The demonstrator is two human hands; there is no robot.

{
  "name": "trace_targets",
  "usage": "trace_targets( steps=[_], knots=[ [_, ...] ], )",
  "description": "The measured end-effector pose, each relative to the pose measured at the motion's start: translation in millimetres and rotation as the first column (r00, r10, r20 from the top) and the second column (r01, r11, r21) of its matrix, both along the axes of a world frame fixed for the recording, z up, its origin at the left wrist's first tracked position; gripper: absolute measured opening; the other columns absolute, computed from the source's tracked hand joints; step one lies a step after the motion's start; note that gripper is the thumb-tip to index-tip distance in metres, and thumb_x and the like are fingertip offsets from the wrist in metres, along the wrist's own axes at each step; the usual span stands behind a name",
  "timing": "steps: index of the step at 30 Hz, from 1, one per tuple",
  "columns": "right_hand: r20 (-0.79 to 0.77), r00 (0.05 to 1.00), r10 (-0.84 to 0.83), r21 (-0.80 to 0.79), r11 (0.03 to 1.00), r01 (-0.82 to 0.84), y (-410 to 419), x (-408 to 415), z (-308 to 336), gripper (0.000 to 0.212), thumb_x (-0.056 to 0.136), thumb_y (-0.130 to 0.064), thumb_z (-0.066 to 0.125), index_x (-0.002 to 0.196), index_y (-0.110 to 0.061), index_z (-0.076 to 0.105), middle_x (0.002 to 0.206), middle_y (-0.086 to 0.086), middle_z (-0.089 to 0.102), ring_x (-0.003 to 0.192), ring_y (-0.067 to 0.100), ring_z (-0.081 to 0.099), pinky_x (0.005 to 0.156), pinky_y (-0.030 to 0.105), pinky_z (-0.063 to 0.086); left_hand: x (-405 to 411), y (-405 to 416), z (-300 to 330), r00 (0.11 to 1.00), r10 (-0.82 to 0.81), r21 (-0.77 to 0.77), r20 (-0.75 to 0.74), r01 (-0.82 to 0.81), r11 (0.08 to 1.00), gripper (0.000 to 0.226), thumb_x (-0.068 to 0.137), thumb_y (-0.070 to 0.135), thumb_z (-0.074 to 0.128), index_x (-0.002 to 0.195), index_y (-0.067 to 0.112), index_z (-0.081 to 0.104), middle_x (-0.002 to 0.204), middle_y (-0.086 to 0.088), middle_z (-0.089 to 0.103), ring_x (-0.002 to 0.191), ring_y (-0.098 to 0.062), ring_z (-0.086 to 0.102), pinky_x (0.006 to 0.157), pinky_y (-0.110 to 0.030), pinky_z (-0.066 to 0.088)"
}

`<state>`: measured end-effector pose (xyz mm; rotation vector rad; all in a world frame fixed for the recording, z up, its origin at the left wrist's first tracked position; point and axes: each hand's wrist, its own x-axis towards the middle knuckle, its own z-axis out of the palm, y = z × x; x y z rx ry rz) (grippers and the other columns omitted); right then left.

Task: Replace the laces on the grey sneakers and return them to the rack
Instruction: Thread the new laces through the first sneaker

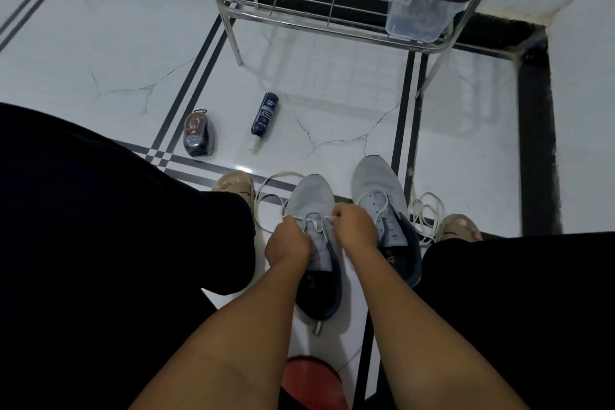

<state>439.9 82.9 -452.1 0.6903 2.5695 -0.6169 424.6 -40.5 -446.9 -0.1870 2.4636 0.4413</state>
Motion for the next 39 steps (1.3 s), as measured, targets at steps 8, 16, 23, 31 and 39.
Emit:
trace_targets(
  steps=[8, 16, 23, 31, 39],
  knots=[
    [-0.187, 0.777, -0.602, -0.04, 0.795, 0.606, 32.0, -3.5, 15.1, 0.016, 0.093, -0.016, 0.047, 0.095, -0.01, 0.062, 0.105, 0.011, 0.063, 0.091, 0.034, 0.061, 0.065, 0.034, 0.045, -0.8, 6.2, 2.6, 0.996, -0.081, 0.018, -0.027, 0.081, 0.997, 0.022, 0.096, 0.025, 0.044, 0.112, 0.011, 0.048, 0.114, -0.01, 0.06, 0.103, -0.03, 0.059, 0.07, -0.033, 0.039],
    [-0.03, 0.998, -0.056, -0.046, 0.997, 0.055, 8.8, 0.8, 0.8, 0.016, 0.098, -0.026, 0.047, 0.106, -0.02, 0.059, 0.116, 0.007, 0.054, 0.096, 0.029, 0.057, 0.077, 0.036, 0.047, 1.7, 2.7, -2.1, 0.995, -0.089, 0.061, -0.041, 0.091, 0.994, 0.02, 0.094, 0.028, 0.047, 0.107, 0.012, 0.05, 0.109, -0.008, 0.06, 0.098, -0.028, 0.059, 0.07, -0.033, 0.041],
    [0.024, 0.963, -0.268, -0.123, 0.955, 0.269, 7.4, 5.4, -0.5, 0.02, 0.097, -0.024, 0.047, 0.108, -0.008, 0.052, 0.109, 0.014, 0.061, 0.097, 0.033, 0.059, 0.075, 0.035, 0.044, 1.1, 3.0, -4.0, 0.999, -0.038, 0.078, -0.029, 0.04, 0.996, 0.023, 0.094, 0.029, 0.046, 0.11, 0.013, 0.05, 0.111, -0.009, 0.06, 0.101, -0.029, 0.059, 0.074, -0.035, 0.043],
    [-0.038, 0.812, -0.582, -0.234, 0.795, 0.559, 12.7, 5.5, -3.7, 0.022, 0.099, -0.018, 0.042, 0.109, -0.002, 0.053, 0.111, 0.02, 0.062, 0.101, 0.036, 0.059, 0.081, 0.037, 0.046, -1.5, 7.0, -5.9, 0.998, -0.035, 0.084, -0.05, 0.039, 0.996, 0.02, 0.096, 0.029, 0.046, 0.105, 0.011, 0.049, 0.109, -0.01, 0.061, 0.099, -0.031, 0.059, 0.069, -0.033, 0.04],
    [0.033, 0.741, -0.671, -0.363, 0.682, 0.634, 18.9, -0.7, -3.8, 0.022, 0.097, -0.019, 0.045, 0.101, -0.002, 0.059, 0.101, 0.019, 0.066, 0.09, 0.033, 0.062, 0.075, 0.036, 0.049, -4.3, 6.1, -5.6, 0.998, -0.008, 0.154, -0.064, 0.017, 0.988, 0.023, 0.096, 0.031, 0.044, 0.11, 0.013, 0.048, 0.106, -0.01, 0.062, 0.096, -0.031, 0.059, 0.07, -0.033, 0.042]
  ],
)
